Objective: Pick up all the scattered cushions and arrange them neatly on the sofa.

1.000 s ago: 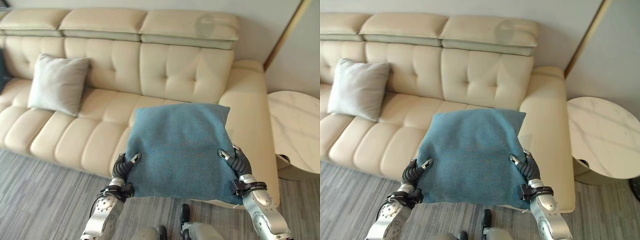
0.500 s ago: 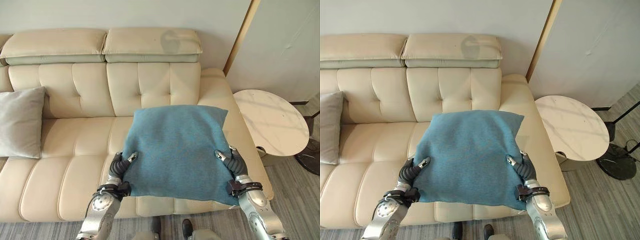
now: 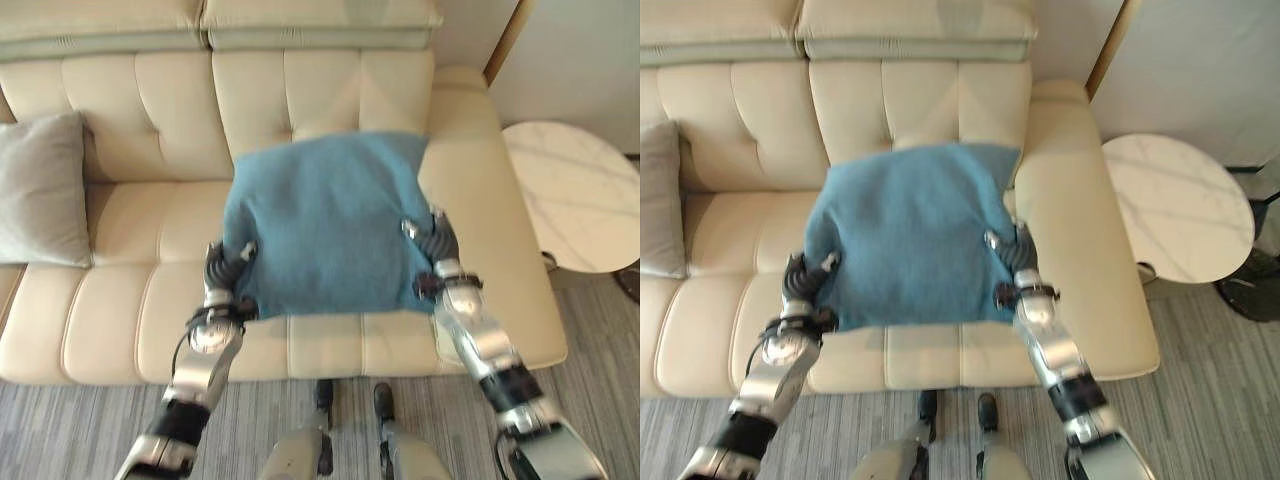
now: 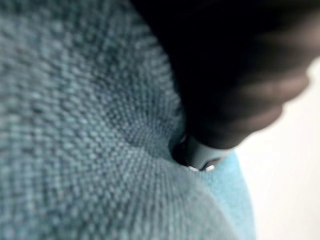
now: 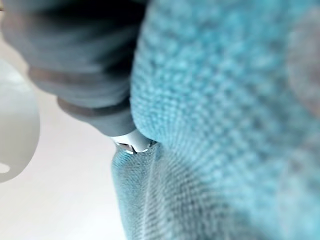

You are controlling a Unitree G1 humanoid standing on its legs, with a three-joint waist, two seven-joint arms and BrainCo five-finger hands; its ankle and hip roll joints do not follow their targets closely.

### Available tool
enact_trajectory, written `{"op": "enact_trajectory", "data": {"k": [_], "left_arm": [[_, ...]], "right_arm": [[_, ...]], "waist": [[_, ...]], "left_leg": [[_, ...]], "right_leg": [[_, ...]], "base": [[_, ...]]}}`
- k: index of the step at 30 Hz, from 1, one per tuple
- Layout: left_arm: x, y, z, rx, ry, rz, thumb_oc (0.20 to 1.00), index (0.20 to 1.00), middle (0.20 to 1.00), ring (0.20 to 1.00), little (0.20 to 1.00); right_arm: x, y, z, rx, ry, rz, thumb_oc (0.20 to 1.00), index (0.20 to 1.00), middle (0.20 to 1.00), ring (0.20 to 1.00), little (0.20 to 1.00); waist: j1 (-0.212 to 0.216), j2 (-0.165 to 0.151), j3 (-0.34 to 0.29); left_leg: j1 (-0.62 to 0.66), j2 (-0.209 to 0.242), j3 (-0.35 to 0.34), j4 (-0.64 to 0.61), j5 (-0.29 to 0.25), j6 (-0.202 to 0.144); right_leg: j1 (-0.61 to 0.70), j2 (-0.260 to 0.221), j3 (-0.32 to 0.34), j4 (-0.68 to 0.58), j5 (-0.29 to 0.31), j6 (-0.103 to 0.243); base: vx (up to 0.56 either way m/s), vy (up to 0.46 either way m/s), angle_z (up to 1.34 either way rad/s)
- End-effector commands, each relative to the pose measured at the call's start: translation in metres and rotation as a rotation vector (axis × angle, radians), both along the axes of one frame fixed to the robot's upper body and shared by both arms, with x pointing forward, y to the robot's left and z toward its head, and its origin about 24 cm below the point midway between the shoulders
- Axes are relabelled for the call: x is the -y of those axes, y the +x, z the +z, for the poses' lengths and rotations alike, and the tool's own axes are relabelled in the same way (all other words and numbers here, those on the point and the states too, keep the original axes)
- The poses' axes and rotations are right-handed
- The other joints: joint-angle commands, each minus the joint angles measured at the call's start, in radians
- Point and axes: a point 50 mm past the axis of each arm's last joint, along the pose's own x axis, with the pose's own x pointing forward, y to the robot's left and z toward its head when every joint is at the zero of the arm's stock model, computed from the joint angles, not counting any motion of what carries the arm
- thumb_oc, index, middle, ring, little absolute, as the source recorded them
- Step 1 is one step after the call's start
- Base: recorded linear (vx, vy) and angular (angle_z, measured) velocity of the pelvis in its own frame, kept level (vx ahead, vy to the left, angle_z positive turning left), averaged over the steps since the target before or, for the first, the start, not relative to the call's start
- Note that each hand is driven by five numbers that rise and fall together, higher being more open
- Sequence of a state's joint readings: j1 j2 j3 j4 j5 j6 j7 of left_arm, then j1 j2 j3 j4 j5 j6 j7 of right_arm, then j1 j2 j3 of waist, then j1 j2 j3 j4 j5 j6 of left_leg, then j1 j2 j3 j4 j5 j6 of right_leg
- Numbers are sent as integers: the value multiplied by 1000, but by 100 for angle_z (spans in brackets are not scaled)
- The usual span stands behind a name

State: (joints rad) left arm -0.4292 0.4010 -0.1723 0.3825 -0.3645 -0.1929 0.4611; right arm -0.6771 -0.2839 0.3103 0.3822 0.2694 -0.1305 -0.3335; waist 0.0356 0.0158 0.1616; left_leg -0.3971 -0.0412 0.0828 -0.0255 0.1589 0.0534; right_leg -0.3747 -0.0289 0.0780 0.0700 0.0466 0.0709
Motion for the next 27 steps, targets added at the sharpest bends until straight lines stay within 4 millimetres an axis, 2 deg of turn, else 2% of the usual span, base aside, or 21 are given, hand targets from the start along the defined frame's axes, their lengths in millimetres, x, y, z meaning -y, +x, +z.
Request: {"op": "enact_trajectory", "data": {"k": [1,3,4,6,7,8,9,11,14,16,17,18,21,27], "left_arm": [[35,17,114,486,85,-82,200,200,200,200,200],[37,30,148,546,138,-46,200,200,200,200,200],[37,30,148,547,138,-46,200,200,200,200,200],[39,38,176,585,181,-13,200,200,200,200,200],[41,43,201,618,216,17,200,200,200,200,200],[41,47,211,617,231,33,200,200,200,200,200],[42,54,231,603,280,53,1000,1000,1000,1000,1000],[41,56,239,594,300,62,1000,1000,1000,1000,1000],[30,64,256,522,372,77,1000,1000,1000,1000,1000],[19,69,259,453,424,89,1000,1000,1000,1000,1000],[19,69,260,454,424,88,1000,1000,1000,1000,1000],[5,73,253,379,428,97,1000,1000,1000,1000,1000],[-15,77,233,295,374,102,1000,1000,1000,1000,1000],[-24,78,187,241,246,59,1000,1000,1000,1000,1000]], "right_arm": [[-46,-16,105,455,76,101,200,200,200,200,200],[-46,-10,137,529,53,41,200,200,200,200,200],[-46,-10,137,530,54,40,200,200,200,200,200],[-49,-8,162,591,29,6,200,200,200,200,200],[-46,-6,184,629,7,-47,200,200,200,200,200],[-44,-2,191,630,-9,-69,200,200,200,200,200],[-40,6,203,610,-69,-110,1000,1000,1000,1000,1000],[-35,12,208,586,-89,-128,1000,1000,1000,1000,1000],[-14,28,214,479,-144,-172,1000,1000,1000,1000,1000],[1,37,213,399,-125,-177,1000,1000,1000,1000,1000],[1,37,214,400,-125,-176,1000,1000,1000,1000,1000],[18,44,206,331,-119,-199,1000,1000,1000,1000,1000],[36,51,189,243,-93,-222,1000,1000,1000,1000,1000],[43,54,148,169,-33,-200,1000,1000,1000,1000,1000]], "waist": [[19,-41,43],[27,-35,65],[27,-36,64],[32,-31,78],[34,-25,99],[34,-22,108],[32,-17,126],[34,-16,136],[30,-17,160],[28,-17,171],[28,-17,172],[24,-18,172],[15,-19,181],[11,-20,185]], "left_leg": [[-1,-10,-39,68,-140,-44],[-36,-13,-51,66,-123,-51],[-38,-13,-51,66,-123,-51],[-65,-12,-62,60,-109,-58],[-91,-15,-74,56,-100,-64],[-106,-14,-79,53,-93,-68],[-136,-16,-87,46,-77,-74],[-149,-17,-92,44,-71,-77],[-193,-20,-98,41,-53,-83],[-212,-20,-99,37,-39,-89],[-213,-20,-99,36,-38,-89],[-223,-20,-105,12,-22,-94],[-235,-20,-106,-16,-3,-101],[-212,-21,-103,-43,7,-108]], "right_leg": [[-15,-45,-29,13,-7,34],[-56,-47,-39,24,-8,33],[-57,-47,-39,24,-8,33],[-87,-49,-46,30,-11,33],[-115,-50,-55,40,-17,34],[-132,-51,-59,44,-18,35],[-165,-51,-65,54,-18,38],[-179,-54,-68,58,-20,39],[-222,-53,-74,66,-13,43],[-246,-50,-76,69,-7,43],[-247,-50,-76,69,-8,43],[-260,-49,-78,65,-5,45],[-283,-43,-77,60,-2,46],[-278,-31,-66,53,-2,40]], "base": [[-86,-17,17],[-63,-10,25],[-48,-4,18],[-55,-11,14],[-69,-15,16],[-103,-18,27],[-69,-4,33],[-54,-14,32],[-66,-26,15],[-38,-11,12],[-21,-27,13],[-20,-29,9],[-14,-10,2],[-16,-8,14]]}}
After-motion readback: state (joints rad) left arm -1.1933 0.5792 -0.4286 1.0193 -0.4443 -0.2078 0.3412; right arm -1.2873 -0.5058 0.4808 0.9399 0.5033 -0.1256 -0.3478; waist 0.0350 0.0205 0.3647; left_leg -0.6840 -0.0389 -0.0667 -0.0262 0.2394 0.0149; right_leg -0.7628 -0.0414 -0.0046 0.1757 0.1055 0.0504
